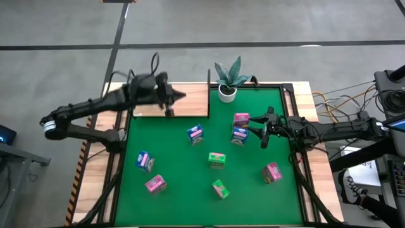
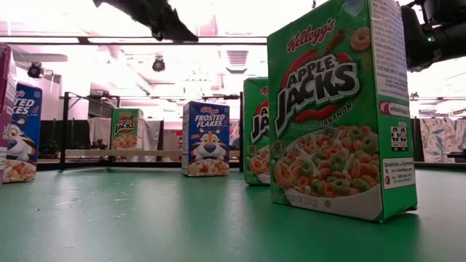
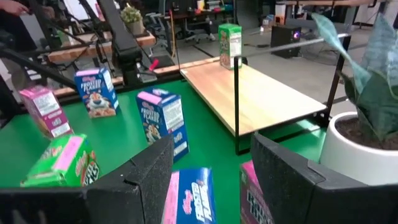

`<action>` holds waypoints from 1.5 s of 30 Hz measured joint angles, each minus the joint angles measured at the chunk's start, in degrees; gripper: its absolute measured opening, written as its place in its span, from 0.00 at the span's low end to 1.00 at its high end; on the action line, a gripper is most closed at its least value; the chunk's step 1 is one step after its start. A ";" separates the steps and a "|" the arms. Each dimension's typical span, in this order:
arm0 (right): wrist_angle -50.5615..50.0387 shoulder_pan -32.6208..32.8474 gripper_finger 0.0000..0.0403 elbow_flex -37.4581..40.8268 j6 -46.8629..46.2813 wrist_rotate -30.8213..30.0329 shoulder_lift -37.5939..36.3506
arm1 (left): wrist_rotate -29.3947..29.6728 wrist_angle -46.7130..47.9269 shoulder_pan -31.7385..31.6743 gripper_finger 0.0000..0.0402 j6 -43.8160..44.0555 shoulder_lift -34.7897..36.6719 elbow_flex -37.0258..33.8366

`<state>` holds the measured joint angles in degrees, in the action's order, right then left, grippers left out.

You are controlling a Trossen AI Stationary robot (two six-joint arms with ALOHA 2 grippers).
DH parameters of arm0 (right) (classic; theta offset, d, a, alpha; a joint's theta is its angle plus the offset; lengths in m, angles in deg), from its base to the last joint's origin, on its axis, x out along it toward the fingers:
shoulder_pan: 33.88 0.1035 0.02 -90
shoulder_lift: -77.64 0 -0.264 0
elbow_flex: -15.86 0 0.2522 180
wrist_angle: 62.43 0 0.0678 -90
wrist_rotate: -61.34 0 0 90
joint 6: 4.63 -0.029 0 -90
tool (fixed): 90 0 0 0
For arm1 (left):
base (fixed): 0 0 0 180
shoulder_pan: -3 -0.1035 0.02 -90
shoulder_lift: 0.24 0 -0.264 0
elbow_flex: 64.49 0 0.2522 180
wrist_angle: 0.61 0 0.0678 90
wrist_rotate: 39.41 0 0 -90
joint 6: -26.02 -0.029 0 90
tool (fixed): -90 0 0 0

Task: Stack cereal on shelf
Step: Put the top left blue cereal box on the shelf

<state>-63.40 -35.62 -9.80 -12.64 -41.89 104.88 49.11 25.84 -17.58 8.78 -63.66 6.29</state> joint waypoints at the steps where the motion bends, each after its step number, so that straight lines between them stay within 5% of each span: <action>1: 0.03 -0.02 0.51 -0.41 0.17 -0.02 0.28 | 0.90 -2.29 2.11 0.00 0.56 1.17 -1.81; 11: -0.10 0.00 0.51 -9.18 5.25 -0.08 9.42 | 11.17 -11.71 18.40 0.00 7.84 8.34 -15.46; 17: -1.55 0.00 0.51 -17.22 8.06 0.23 18.30 | 12.05 -22.01 24.10 0.00 5.52 10.24 -23.32; 34: -13.94 -0.04 0.51 -42.73 16.65 0.38 38.83 | 12.25 -27.08 25.14 0.00 -1.51 16.83 -30.86; 42: -14.24 -2.77 0.51 -55.85 24.64 0.46 49.61 | 21.27 -27.17 25.07 0.00 -2.07 15.79 -30.90; 45: -15.52 -5.02 0.51 -60.36 27.13 5.59 53.56 | 24.66 -27.22 25.07 0.00 -0.82 15.76 -30.90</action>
<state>-78.92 -40.63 -70.17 14.49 -36.30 158.44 73.78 -1.38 7.49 7.96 -47.90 -24.62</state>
